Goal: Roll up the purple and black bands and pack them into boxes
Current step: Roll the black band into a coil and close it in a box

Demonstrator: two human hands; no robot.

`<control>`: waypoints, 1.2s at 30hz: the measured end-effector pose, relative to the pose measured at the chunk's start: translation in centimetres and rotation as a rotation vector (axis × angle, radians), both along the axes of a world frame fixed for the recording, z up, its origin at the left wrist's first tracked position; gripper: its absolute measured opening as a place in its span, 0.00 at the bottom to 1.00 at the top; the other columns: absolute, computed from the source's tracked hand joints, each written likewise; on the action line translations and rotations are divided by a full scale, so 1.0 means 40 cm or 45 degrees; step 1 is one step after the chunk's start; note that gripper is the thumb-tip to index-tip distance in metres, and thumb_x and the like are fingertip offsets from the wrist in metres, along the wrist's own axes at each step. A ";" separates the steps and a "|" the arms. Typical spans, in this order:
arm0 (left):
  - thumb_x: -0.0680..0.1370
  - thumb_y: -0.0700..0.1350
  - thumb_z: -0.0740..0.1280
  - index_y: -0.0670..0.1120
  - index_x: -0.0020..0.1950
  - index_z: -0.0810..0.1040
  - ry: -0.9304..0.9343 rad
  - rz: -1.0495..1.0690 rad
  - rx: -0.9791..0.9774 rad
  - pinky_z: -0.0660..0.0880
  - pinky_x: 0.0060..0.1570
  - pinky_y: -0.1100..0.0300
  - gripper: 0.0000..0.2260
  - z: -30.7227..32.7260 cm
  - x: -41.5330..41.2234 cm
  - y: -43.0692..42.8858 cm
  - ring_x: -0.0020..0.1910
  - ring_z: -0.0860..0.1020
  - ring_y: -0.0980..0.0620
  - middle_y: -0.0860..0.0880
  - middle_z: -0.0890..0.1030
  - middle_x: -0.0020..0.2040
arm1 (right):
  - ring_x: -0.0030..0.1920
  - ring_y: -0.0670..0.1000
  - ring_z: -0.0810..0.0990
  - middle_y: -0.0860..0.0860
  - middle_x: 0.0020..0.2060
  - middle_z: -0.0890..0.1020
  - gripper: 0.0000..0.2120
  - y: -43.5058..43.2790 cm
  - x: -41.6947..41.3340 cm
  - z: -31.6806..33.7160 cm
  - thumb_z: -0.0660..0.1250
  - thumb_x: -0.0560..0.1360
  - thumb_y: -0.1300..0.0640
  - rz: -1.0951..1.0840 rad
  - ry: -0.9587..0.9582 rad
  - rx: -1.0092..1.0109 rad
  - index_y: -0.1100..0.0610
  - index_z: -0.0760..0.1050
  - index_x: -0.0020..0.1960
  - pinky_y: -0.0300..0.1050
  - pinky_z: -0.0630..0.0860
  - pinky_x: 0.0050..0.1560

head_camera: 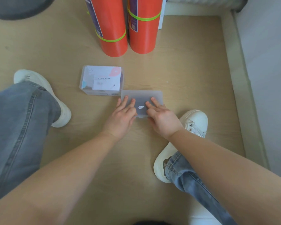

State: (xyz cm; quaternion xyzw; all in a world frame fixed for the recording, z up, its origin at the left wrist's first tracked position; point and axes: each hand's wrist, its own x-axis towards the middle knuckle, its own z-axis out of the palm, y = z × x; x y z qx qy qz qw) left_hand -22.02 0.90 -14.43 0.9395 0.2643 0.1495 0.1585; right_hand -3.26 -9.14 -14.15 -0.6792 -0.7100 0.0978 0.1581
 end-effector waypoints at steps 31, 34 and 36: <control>0.71 0.38 0.77 0.35 0.51 0.79 0.054 0.082 -0.093 0.66 0.69 0.34 0.13 0.001 0.007 0.001 0.70 0.72 0.33 0.40 0.83 0.60 | 0.58 0.64 0.85 0.61 0.56 0.86 0.13 0.010 -0.039 -0.014 0.60 0.73 0.64 -0.061 -0.318 0.324 0.65 0.83 0.46 0.67 0.77 0.59; 0.74 0.41 0.75 0.41 0.47 0.79 0.064 0.095 -0.219 0.68 0.71 0.42 0.08 0.038 0.001 0.005 0.74 0.69 0.39 0.42 0.78 0.69 | 0.60 0.64 0.83 0.59 0.58 0.85 0.06 0.005 -0.021 0.005 0.69 0.74 0.64 -0.088 -0.241 0.229 0.63 0.83 0.49 0.67 0.75 0.63; 0.76 0.43 0.74 0.43 0.47 0.79 0.071 0.118 -0.218 0.71 0.68 0.49 0.06 0.053 -0.002 0.006 0.76 0.68 0.44 0.44 0.75 0.72 | 0.61 0.64 0.83 0.59 0.58 0.85 0.08 0.007 -0.019 0.016 0.77 0.70 0.66 -0.108 -0.215 0.162 0.63 0.83 0.48 0.66 0.75 0.63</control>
